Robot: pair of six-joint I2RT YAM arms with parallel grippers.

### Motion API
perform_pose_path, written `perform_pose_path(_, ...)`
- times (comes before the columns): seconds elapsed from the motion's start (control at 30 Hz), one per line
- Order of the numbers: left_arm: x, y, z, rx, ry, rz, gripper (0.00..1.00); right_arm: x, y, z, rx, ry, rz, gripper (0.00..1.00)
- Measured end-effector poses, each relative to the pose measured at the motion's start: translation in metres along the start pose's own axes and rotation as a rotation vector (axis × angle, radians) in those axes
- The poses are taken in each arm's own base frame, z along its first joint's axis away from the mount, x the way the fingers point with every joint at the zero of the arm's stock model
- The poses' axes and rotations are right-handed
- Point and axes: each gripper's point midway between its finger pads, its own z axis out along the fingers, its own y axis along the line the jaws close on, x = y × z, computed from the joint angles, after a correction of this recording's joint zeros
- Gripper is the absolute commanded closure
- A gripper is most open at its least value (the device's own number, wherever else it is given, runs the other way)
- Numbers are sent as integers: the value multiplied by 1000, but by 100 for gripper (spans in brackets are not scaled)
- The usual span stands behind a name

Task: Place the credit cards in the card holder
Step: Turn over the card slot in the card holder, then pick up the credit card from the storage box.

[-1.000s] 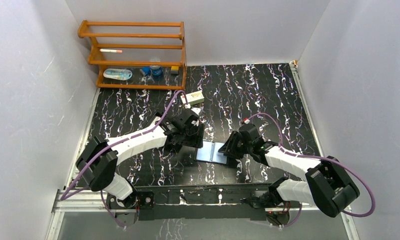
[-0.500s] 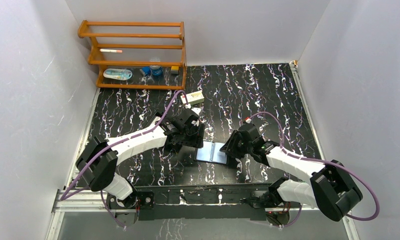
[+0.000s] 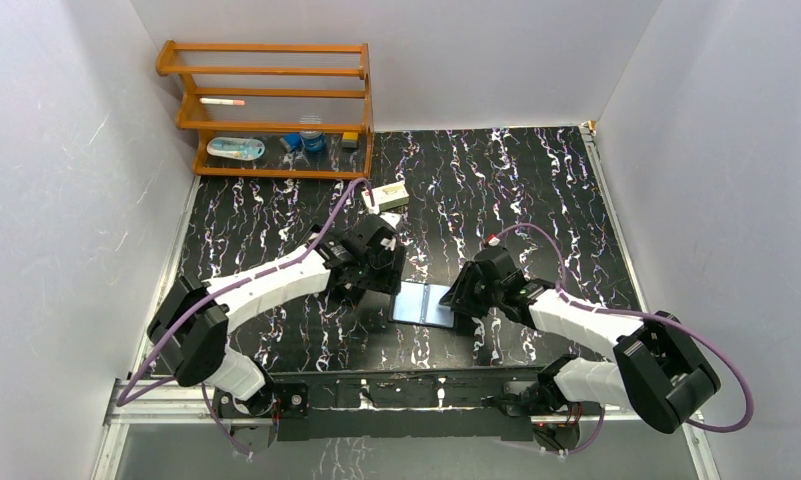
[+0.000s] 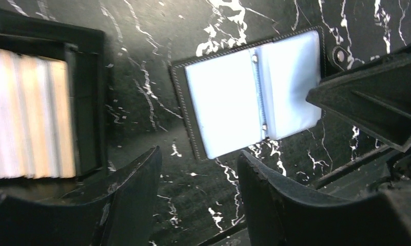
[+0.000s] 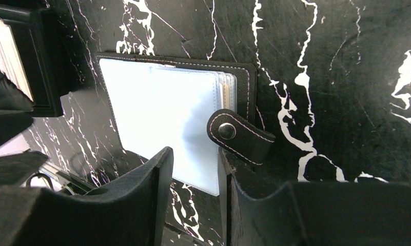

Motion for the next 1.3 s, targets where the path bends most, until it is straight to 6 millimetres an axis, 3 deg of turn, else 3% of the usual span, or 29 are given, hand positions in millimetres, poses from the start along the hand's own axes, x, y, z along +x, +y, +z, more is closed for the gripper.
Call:
perform_pose_path(0.17,-22,27,-19,-70,-45,5,44,-3,4,-9,-2,-5,-30,54)
perform_pose_path(0.23,-36,46,-31,-113,-79,-7,44,-8,14,-19,-34,-27,-52,54)
perform_pose_path(0.33,-50,78,-46,-188,-108,-17,53,-18,33,-37,-99,-72,-87,54)
perform_pose_path(0.43,-55,105,-53,-243,-101,-16,57,-27,49,-51,-153,-110,-112,54)
perform_pose_path(0.57,-52,130,-55,-249,-51,-4,54,-28,54,-57,-172,-117,-126,54)
perform_pose_path(0.97,-46,166,-21,-123,84,-17,46,-28,57,-68,-192,-129,-133,54)
perform_pose_path(1.3,-45,161,-1,-31,105,15,44,-30,57,-72,-197,-146,-133,54)
